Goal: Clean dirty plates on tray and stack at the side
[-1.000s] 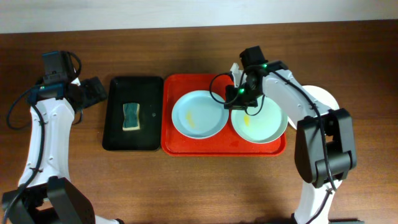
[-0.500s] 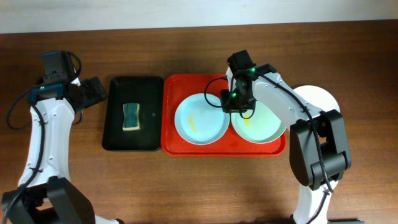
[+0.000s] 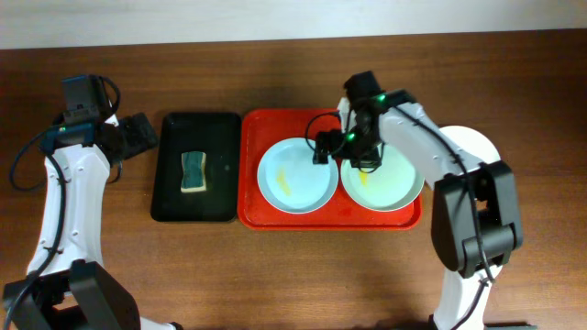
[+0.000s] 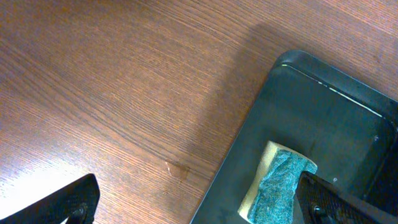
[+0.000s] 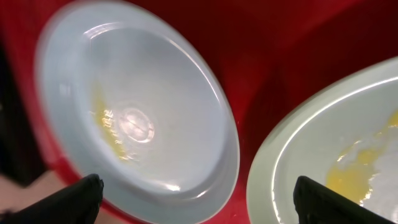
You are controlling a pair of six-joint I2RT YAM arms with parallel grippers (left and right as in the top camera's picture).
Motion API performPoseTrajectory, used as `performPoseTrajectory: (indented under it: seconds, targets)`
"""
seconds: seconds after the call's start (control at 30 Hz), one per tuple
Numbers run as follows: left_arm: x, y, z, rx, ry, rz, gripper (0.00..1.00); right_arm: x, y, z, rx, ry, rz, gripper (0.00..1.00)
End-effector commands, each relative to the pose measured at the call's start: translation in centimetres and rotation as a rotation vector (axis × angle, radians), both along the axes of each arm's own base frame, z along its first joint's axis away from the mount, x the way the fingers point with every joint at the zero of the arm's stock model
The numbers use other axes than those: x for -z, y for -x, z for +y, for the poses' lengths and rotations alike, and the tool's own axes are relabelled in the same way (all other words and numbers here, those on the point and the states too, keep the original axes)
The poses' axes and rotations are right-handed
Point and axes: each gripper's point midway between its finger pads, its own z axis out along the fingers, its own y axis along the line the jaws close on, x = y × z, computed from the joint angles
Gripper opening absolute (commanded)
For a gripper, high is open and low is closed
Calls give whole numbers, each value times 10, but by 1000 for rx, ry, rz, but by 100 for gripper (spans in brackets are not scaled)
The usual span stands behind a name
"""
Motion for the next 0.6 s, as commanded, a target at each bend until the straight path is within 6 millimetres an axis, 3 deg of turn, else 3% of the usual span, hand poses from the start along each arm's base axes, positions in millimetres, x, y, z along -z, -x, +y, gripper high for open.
performPoseTrajectory:
  seconds: [0.0, 0.2, 0.57]
  targets:
    - [-3, -1, 3, -16, -8, -10, 99, -47, -15, -12, 68, -181, 3, 99]
    - [-3, -1, 3, -16, -8, -10, 99, -55, 3, -52, 156, -244, 137, 100]
    - [-3, -1, 3, -16, -8, -10, 99, -48, 14, -62, 106, -176, 148, 98]
